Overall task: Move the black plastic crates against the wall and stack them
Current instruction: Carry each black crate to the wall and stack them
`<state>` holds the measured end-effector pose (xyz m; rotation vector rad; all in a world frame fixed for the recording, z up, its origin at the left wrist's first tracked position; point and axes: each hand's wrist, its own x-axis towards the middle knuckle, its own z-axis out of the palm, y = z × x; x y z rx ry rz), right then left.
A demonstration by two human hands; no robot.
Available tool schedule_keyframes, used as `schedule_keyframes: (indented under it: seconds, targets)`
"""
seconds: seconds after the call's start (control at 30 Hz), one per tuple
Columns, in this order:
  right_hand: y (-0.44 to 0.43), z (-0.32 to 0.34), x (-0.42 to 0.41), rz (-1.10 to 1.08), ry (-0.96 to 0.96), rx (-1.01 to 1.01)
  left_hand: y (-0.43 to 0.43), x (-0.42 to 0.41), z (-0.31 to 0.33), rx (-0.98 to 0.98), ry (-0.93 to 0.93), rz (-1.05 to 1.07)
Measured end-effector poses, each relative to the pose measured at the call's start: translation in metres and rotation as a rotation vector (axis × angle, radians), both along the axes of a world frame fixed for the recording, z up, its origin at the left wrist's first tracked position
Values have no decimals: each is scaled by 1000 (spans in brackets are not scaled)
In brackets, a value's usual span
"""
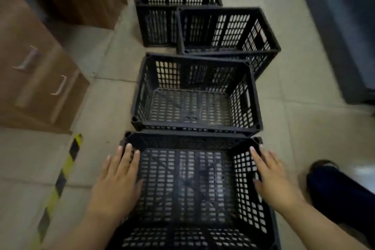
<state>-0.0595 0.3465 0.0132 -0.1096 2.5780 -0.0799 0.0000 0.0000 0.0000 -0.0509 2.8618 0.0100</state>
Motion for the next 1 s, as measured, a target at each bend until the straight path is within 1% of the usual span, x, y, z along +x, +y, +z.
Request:
schedule_keyframes:
  seconds: [0.07, 0.17, 0.23, 0.27, 0.37, 0.4, 0.43, 0.47, 0.57, 0.6, 0.63, 0.67, 0.77, 0.87, 1.0]
  targets:
    - [2, -41, 0, 5, -9, 141, 2, -2, -43, -93, -22, -62]
    - [11, -100, 5, 73, -21, 363, -3, 0, -103, -278, -261, -136]
    - [20, -130, 12, 142, -2, 469, -7, 6, -127, -396, -361, -191]
    - [22, -138, 15, 139, -21, 487, -12, 9, -137, -416, -400, -207]
    - [30, -159, 22, 171, -67, 568, -23, 9, -148, -552, -442, -246]
    - [32, -163, 24, 199, -48, 539, -26, 9, -151, -573, -450, -261]
    - [38, -169, 24, 271, 13, 523, -29, 10, -152, -592, -462, -288]
    - [47, -174, 25, 313, 49, 578, -30, 9, -153, -607, -474, -311]
    - [41, -159, 27, 355, 0, 567, -38, 11, -158, -666, -487, -408]
    - [32, -150, 24, 379, -54, 635, -41, 11, -157, -675, -488, -425]
    - [25, -147, 21, 346, -14, 648, -45, 13, -158, -670, -492, -424]
    - [20, -145, 23, 312, -13, 689, -48, 15, -161, -656, -492, -409]
    - [-4, -136, 22, 367, -98, 822, -68, 33, -162, -657, -520, -353]
    - [-51, -115, 20, 438, -91, 862, -107, 67, -151, -649, -502, -309]
    - [-136, -85, 29, 588, -68, 877, -177, 123, -119, -560, -573, -168]
